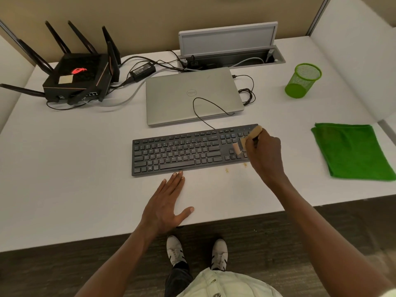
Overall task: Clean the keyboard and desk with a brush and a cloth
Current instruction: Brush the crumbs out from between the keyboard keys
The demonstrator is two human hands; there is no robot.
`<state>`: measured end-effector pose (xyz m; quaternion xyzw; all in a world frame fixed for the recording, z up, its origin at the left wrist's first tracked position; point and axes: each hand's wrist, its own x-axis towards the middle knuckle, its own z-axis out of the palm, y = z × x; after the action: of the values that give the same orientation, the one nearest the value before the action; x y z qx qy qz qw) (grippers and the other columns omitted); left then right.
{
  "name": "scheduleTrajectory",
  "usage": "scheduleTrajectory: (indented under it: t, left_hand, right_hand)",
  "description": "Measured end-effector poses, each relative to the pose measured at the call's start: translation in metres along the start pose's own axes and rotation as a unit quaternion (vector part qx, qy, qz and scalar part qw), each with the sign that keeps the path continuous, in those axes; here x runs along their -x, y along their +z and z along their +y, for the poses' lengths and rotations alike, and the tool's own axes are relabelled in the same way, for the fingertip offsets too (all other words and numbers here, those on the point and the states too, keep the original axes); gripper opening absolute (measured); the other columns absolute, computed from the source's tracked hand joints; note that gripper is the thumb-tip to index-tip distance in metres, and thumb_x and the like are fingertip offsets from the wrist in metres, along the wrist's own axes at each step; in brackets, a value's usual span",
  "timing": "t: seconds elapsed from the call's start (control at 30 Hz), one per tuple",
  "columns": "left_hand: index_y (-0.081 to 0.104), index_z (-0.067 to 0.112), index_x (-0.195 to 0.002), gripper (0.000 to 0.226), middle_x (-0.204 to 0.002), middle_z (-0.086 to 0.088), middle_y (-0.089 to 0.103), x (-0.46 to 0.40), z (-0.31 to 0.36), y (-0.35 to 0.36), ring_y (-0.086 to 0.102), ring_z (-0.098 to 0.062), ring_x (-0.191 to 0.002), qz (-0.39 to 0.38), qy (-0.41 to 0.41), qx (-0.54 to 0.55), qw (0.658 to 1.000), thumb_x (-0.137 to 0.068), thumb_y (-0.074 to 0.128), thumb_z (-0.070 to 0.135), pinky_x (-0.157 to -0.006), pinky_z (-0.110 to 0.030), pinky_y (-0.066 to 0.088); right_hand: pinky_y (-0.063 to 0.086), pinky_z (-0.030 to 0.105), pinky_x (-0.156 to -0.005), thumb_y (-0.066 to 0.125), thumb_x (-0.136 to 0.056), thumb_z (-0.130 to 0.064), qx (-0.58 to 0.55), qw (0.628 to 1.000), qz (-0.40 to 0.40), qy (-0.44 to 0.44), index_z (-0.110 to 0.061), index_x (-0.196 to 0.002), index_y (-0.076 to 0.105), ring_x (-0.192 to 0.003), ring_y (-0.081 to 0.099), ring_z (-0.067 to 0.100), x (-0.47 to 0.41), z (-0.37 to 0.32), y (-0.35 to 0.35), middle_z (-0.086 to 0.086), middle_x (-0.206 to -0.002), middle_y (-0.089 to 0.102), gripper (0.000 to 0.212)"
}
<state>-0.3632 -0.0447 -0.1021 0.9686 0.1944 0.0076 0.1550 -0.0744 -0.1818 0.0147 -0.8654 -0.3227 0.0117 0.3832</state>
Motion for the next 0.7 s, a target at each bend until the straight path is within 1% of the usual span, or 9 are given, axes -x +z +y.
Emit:
scheduleTrajectory:
  t: [0.1,0.17,0.2,0.3,0.4,0.47,0.53,0.6,0.7]
  left_hand:
    - [0.011,0.012,-0.163,0.094,-0.172,0.000,-0.002,0.000,0.001,0.000,-0.005,-0.010,-0.157,-0.005,-0.002,-0.001,1.000,-0.097,0.033,0.074,-0.127,-0.036,0.003]
    - [0.010,0.013,-0.163,0.094,-0.172,-0.001,-0.002,0.000,0.000,0.000,-0.005,-0.010,-0.157,-0.006,-0.003,-0.001,1.000,-0.097,0.031,0.075,-0.127,-0.036,0.003]
    - [0.010,0.013,-0.163,0.094,-0.172,-0.001,-0.002,-0.001,0.000,0.000,-0.006,-0.010,-0.157,-0.007,-0.003,-0.002,1.000,-0.096,0.031,0.076,-0.127,-0.036,0.003]
    - [0.010,0.013,-0.163,0.094,-0.172,0.000,-0.003,-0.001,0.000,0.000,-0.006,-0.010,-0.157,-0.007,-0.003,-0.004,1.000,-0.096,0.030,0.076,-0.127,-0.035,0.002]
    - [0.011,0.012,-0.163,0.094,-0.172,-0.001,-0.002,0.000,0.000,0.001,-0.004,-0.010,-0.158,-0.002,-0.001,-0.004,1.000,-0.096,0.031,0.076,-0.127,-0.034,0.001]
    - [0.012,0.012,-0.163,0.094,-0.172,-0.001,-0.001,0.000,0.000,0.001,-0.003,-0.011,-0.158,-0.002,-0.001,-0.005,1.000,-0.096,0.031,0.076,-0.127,-0.034,0.002]
    - [0.012,0.013,-0.163,0.094,-0.172,-0.001,-0.001,-0.001,0.000,0.001,-0.004,-0.010,-0.157,-0.003,-0.002,-0.004,1.000,-0.096,0.030,0.077,-0.127,-0.035,0.002]
    - [0.011,0.013,-0.163,0.095,-0.172,-0.001,-0.002,-0.001,-0.001,0.001,-0.004,-0.010,-0.157,-0.004,-0.004,-0.001,1.000,-0.096,0.028,0.078,-0.127,-0.034,0.002]
    - [0.010,0.013,-0.163,0.095,-0.172,-0.001,-0.002,-0.001,0.000,0.001,-0.004,-0.010,-0.157,-0.003,-0.003,-0.002,1.000,-0.096,0.028,0.078,-0.127,-0.034,0.002]
  right_hand:
    - [0.043,0.036,-0.049,0.046,-0.098,-0.013,0.014,1.000,-0.009,0.012,-0.007,-0.077,0.050,-0.052,0.057,0.024,0.008,0.002,0.009,0.007,-0.058,0.057,0.023]
    - [0.040,0.032,-0.048,0.045,-0.099,-0.012,0.035,0.999,-0.011,0.007,-0.008,-0.074,0.047,-0.049,0.055,0.026,0.015,0.002,0.008,0.008,-0.055,0.055,0.025]
    - [0.037,0.029,-0.046,0.044,-0.099,-0.011,0.035,0.999,-0.009,0.007,-0.008,-0.073,0.046,-0.048,0.054,0.027,0.018,0.001,0.006,0.009,-0.054,0.055,0.027]
    - [0.036,0.031,-0.047,0.045,-0.099,-0.013,0.009,1.000,0.007,0.011,-0.007,-0.073,0.048,-0.049,0.053,0.026,0.013,-0.003,0.000,0.009,-0.055,0.055,0.027]
    - [0.042,0.039,-0.050,0.045,-0.099,-0.014,0.015,1.000,0.003,0.018,-0.006,-0.076,0.050,-0.053,0.055,0.025,0.003,-0.006,0.003,0.008,-0.059,0.057,0.024]
    - [0.044,0.041,-0.051,0.044,-0.099,-0.012,0.028,0.999,-0.011,0.016,-0.006,-0.077,0.048,-0.053,0.056,0.028,0.003,-0.004,0.006,0.010,-0.059,0.057,0.024]
    - [0.045,0.041,-0.050,0.044,-0.097,-0.008,0.047,0.999,-0.021,0.009,-0.005,-0.075,0.047,-0.053,0.056,0.030,0.008,-0.002,0.005,0.012,-0.058,0.056,0.022]
    - [0.044,0.039,-0.050,0.046,-0.093,-0.006,0.055,0.998,-0.033,0.004,-0.005,-0.074,0.048,-0.052,0.055,0.030,0.013,0.001,0.001,0.011,-0.057,0.056,0.019]
    - [0.043,0.040,-0.050,0.046,-0.094,-0.009,0.039,0.999,-0.023,0.005,-0.005,-0.074,0.048,-0.052,0.054,0.029,0.009,-0.003,-0.003,0.011,-0.057,0.055,0.020]
